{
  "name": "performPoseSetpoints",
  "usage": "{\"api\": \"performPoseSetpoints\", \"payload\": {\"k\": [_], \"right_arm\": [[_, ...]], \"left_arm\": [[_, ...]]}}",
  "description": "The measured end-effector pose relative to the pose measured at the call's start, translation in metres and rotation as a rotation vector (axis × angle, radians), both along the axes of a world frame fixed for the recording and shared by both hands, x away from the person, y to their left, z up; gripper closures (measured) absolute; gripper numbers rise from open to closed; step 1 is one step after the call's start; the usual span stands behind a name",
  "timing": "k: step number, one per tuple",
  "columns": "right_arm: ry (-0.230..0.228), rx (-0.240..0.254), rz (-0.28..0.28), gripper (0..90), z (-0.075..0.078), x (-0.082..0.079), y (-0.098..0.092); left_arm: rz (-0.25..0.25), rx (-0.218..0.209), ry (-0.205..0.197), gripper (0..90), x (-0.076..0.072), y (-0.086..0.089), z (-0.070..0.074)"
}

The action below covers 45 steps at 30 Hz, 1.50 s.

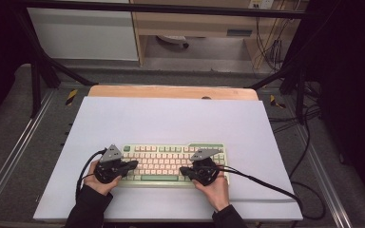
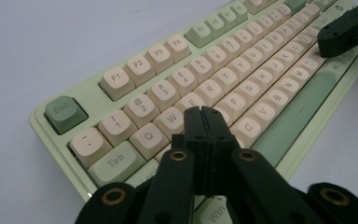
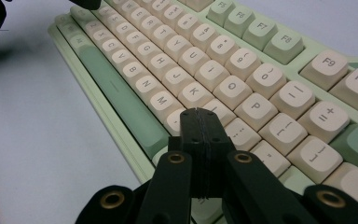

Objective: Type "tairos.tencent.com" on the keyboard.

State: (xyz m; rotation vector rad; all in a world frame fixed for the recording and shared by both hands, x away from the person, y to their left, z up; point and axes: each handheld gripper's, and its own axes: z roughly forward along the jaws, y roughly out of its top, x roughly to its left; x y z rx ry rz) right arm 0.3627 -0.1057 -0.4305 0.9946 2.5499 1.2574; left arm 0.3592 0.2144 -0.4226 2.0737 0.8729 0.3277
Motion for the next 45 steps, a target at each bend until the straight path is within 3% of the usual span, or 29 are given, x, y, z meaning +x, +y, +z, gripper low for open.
{"api": "performPoseSetpoints", "payload": {"k": [15, 30, 45], "right_arm": [[-0.004, -0.012, 0.003, 90.0, -0.002, 0.0, 0.0], [-0.036, 0.011, -0.016, 90.0, 0.016, 0.0, -0.014], [-0.028, 0.008, -0.011, 90.0, 0.015, 0.001, -0.021]], "left_arm": [[0.001, -0.002, -0.001, 89.5, 0.0, 0.0, 0.0], [0.002, -0.007, -0.004, 89.3, -0.001, -0.002, 0.004], [-0.018, 0.015, -0.019, 89.1, 0.001, -0.022, 0.011]]}}
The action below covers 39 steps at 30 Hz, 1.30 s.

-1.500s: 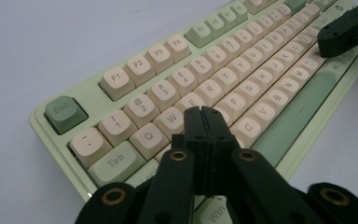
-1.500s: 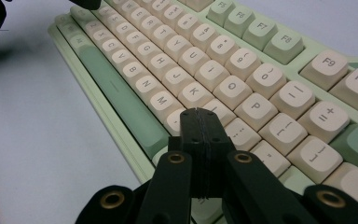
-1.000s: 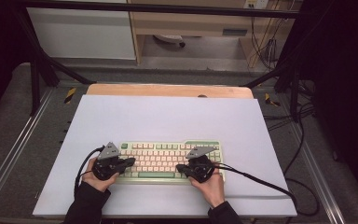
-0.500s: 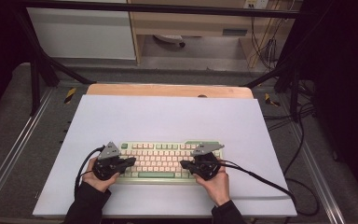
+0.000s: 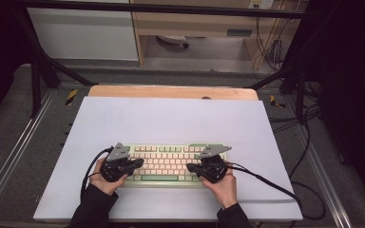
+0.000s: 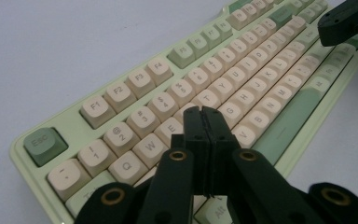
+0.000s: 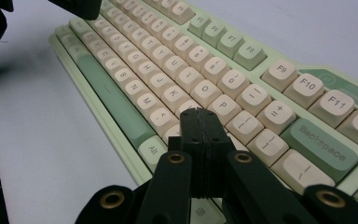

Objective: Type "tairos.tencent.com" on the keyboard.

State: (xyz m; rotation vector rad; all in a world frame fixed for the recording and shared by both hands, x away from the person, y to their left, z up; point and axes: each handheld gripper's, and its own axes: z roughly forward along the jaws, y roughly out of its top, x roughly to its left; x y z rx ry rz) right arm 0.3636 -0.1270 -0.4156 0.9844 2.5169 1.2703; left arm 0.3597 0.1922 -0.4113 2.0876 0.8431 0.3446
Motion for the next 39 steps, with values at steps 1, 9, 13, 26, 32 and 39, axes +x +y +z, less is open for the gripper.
{"api": "performPoseSetpoints", "payload": {"k": [1, 9, 13, 26, 32, 39], "right_arm": [[0.0, -0.001, 0.0, 90.0, 0.0, 0.0, 0.0], [-0.003, -0.003, 0.005, 90.0, 0.0, 0.0, 0.0], [-0.001, -0.001, 0.003, 90.0, 0.001, -0.001, 0.0], [0.0, -0.001, 0.004, 90.0, 0.001, 0.0, 0.0], [0.001, 0.001, 0.004, 90.0, 0.001, -0.001, -0.001], [-0.001, 0.002, 0.003, 90.0, 0.002, -0.001, -0.001]], "left_arm": [[-0.003, 0.003, 0.001, 89.2, 0.0, -0.002, 0.0], [-0.013, 0.018, 0.004, 89.3, 0.006, -0.014, 0.0], [-0.017, 0.019, 0.008, 89.4, 0.01, -0.02, 0.001], [-0.013, 0.054, 0.03, 89.4, 0.022, -0.037, -0.01], [-0.018, 0.056, 0.036, 89.4, 0.025, -0.042, -0.014], [-0.024, 0.059, 0.028, 89.8, 0.026, -0.044, -0.016]]}}
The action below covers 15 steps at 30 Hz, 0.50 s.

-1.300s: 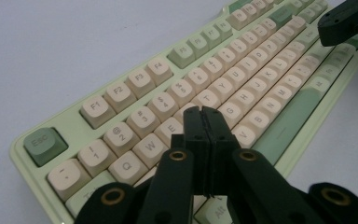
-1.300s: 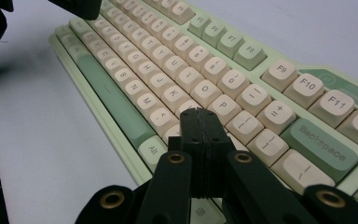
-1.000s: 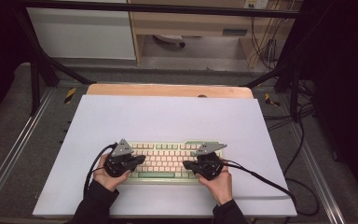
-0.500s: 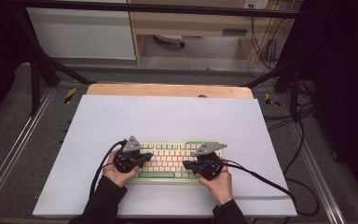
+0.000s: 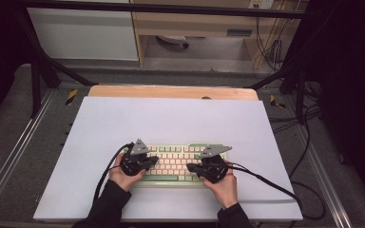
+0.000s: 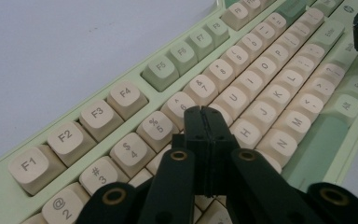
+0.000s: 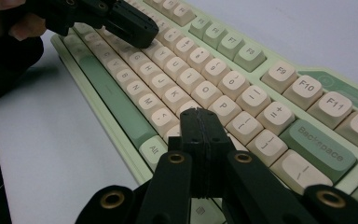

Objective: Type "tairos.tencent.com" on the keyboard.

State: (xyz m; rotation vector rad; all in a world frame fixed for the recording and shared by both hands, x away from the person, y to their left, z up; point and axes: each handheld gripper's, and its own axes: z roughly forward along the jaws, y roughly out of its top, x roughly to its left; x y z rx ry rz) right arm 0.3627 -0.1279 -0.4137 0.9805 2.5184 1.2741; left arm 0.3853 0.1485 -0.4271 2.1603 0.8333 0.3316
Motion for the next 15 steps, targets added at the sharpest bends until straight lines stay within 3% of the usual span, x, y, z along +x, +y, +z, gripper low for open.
{"api": "performPoseSetpoints", "payload": {"k": [15], "right_arm": [[-0.002, 0.001, -0.001, 90.0, 0.0005, -0.0011, -0.0005]], "left_arm": [[-0.006, -0.023, -0.009, 89.8, -0.0072, 0.0084, 0.0085]]}}
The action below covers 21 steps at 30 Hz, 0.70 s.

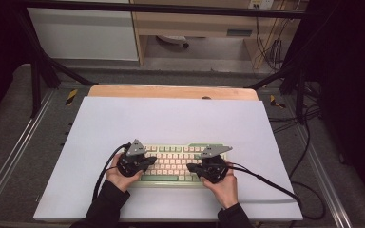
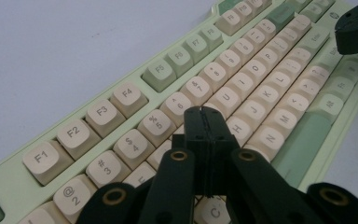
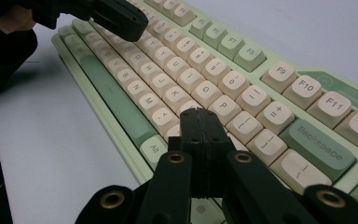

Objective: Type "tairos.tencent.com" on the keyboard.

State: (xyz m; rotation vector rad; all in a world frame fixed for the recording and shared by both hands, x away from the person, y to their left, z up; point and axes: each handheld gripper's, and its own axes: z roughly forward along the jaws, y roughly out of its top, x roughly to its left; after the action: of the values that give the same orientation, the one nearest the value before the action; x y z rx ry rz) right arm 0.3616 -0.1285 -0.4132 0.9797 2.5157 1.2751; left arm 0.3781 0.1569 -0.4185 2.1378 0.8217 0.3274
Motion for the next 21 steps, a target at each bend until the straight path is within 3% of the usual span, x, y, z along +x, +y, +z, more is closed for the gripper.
{"api": "performPoseSetpoints", "payload": {"k": [21], "right_arm": [[-0.001, -0.005, 0.007, 90.0, -0.001, -0.001, 0.0]], "left_arm": [[0.045, 0.001, 0.003, 89.8, -0.001, 0.022, -0.002]]}}
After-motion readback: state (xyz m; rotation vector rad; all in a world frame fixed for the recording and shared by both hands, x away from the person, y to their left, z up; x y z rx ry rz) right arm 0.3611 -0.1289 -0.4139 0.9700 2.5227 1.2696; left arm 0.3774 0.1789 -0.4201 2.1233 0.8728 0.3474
